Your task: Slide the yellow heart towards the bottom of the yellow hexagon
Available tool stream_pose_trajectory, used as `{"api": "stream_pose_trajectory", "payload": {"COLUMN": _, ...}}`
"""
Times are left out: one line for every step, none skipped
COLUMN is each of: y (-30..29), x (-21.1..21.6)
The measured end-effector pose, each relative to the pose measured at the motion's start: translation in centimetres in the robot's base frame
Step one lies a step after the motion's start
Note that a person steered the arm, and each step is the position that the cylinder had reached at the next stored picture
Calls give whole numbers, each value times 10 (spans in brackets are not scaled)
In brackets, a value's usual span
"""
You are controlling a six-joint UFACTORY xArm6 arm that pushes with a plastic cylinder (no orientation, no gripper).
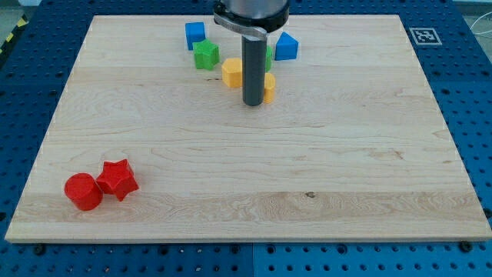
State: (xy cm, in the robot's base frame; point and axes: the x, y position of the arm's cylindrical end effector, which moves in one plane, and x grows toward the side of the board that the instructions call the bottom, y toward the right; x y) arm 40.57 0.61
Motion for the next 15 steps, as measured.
{"api": "stream_pose_trajectory", "payload": {"y": 6, "x": 15}}
{"api": "stream_pose_trajectory", "payload": {"y": 34, "x": 50}}
{"api": "stream_pose_trajectory", "payload": {"y": 74, "x": 47}}
{"api": "stream_pose_trajectory", "payload": {"y": 102, "x": 11}}
{"api": "stream_pose_trajectory", "payload": {"y": 104, "x": -20}}
{"api": "stream_pose_trajectory", "payload": {"y": 100, "x": -26}}
{"api": "stream_pose_trajectory", "payload": {"y": 85, "x": -26}}
{"api": "stream_pose_trajectory", "payload": {"y": 61, "x": -27}}
{"api": "stream_pose_trajectory", "payload": {"y": 37, "x": -28}}
{"api": "stream_pose_trajectory", "payload": {"y": 25, "x": -28}}
{"api": "stream_pose_trajectory", "payload": {"y": 24, "x": -28}}
{"api": "stream_pose_trajectory", "payload": {"y": 23, "x": -28}}
{"api": "stream_pose_trajectory", "payload": {"y": 20, "x": -27}}
{"api": "stream_pose_trajectory", "payload": {"y": 20, "x": -19}}
{"api": "stream_pose_trajectory", "payload": {"y": 20, "x": -8}}
